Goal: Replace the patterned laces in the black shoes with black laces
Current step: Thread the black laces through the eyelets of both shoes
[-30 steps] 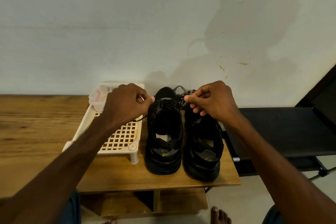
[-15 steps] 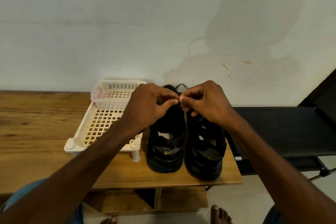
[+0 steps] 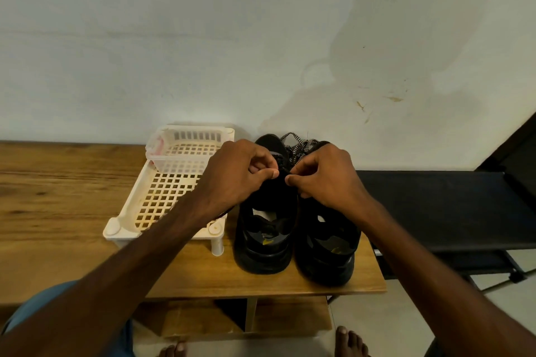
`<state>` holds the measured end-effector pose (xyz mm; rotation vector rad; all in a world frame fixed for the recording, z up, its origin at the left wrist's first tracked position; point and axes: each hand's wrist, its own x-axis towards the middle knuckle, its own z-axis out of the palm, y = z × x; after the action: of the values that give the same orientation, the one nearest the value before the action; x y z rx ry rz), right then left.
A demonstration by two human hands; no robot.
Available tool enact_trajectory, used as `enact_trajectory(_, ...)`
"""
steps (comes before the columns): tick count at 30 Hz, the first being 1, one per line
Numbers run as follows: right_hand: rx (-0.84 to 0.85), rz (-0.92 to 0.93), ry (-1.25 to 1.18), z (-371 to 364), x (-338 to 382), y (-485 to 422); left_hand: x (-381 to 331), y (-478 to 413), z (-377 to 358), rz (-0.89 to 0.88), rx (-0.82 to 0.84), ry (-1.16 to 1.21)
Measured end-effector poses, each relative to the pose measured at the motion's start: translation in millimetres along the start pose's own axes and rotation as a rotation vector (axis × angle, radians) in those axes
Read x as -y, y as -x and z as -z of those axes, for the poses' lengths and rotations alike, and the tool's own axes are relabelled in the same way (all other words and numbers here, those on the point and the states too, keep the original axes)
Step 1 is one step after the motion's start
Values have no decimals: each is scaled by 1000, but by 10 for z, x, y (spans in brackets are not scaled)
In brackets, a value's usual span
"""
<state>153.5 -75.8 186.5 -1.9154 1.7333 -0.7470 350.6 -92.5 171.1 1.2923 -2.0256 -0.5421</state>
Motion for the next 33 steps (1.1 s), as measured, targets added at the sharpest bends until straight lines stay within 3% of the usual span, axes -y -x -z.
enact_trajectory(9,-20,-137,-46,-27,-25,-24,-12,30,-189,38,-39,-197)
enact_trajectory(21,-29,-102,1,-57,-28,-1,-30,37,-283,-73,-56,-207)
enact_trajectory(33,16,-55,53,-32,20,33,-54,37,-326,-29,-34,-286)
